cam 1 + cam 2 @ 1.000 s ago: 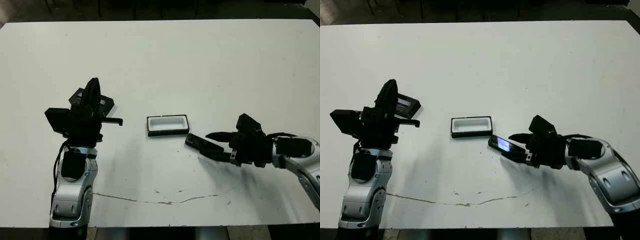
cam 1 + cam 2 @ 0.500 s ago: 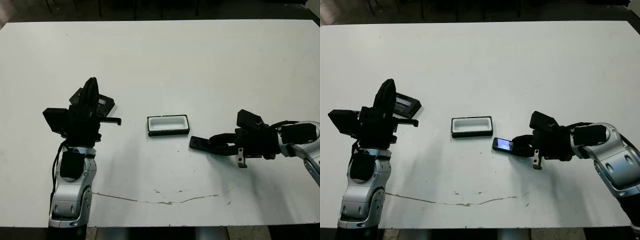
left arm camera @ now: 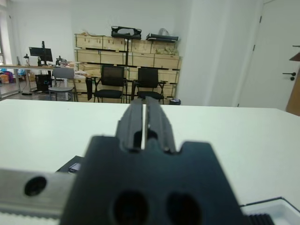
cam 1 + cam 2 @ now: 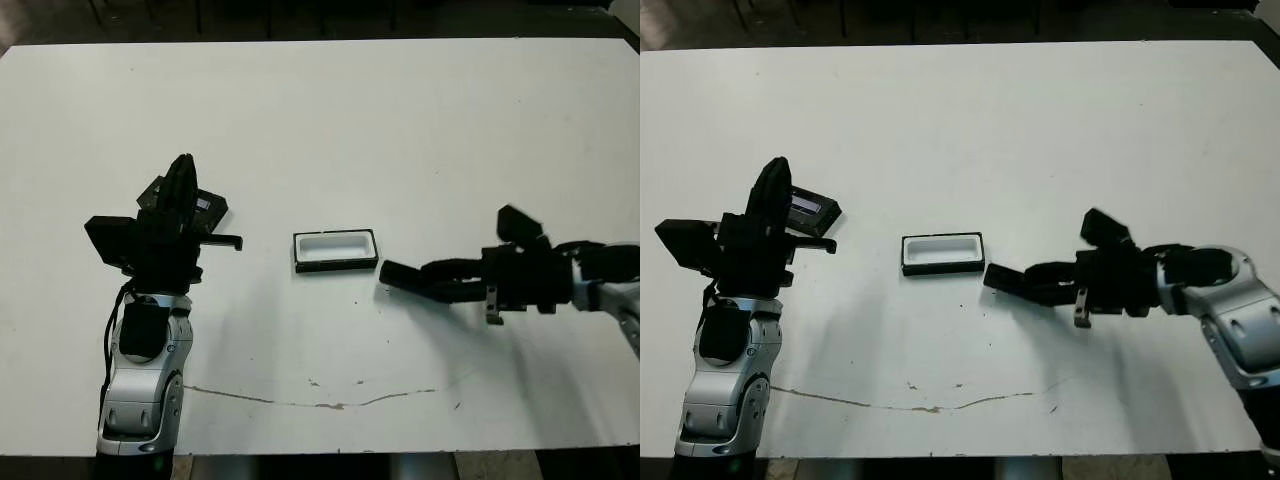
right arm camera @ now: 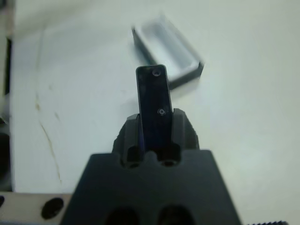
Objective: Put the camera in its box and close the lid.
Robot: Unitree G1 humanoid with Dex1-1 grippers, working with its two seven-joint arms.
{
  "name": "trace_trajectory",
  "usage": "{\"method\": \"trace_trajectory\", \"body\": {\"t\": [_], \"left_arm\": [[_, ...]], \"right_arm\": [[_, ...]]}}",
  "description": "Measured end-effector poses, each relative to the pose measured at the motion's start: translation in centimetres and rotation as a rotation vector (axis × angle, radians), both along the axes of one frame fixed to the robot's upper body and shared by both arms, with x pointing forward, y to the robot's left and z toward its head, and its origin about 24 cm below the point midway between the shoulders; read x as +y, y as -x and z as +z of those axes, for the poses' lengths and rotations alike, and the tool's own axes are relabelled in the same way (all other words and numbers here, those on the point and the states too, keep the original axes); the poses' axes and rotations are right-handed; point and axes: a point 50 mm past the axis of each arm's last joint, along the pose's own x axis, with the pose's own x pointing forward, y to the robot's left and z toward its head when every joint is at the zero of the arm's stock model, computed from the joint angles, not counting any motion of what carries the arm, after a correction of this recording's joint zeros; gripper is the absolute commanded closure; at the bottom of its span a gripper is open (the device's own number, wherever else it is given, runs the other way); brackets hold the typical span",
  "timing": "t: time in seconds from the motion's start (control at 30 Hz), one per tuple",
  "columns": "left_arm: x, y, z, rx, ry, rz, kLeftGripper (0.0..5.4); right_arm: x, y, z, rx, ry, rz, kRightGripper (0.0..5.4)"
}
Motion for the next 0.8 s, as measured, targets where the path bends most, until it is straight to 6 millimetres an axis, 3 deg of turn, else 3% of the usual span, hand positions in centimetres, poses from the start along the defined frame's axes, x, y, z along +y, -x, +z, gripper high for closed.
{"method": "trace_trajectory", "body": {"t": [0.2, 0.33, 0.8], "left_arm": [[-0.1, 0.0, 0.0, 0.0, -0.003, -0.005, 5.4], [-0.2, 0.0, 0.0, 0.0, -0.004, -0.008, 5.4], [-0.4, 0.2, -0.2, 0.01, 0.006, -0.005, 5.4]], "right_arm": [[1.3, -1.5, 3.8, -0.049, -0.077, 0.068, 5.11], [2.8, -2.5, 5.1, -0.087, -0.031, 0.141, 5.19], [7.4, -5.7, 2.9, -0.125, 0.276, 0.316, 5.21]]}}
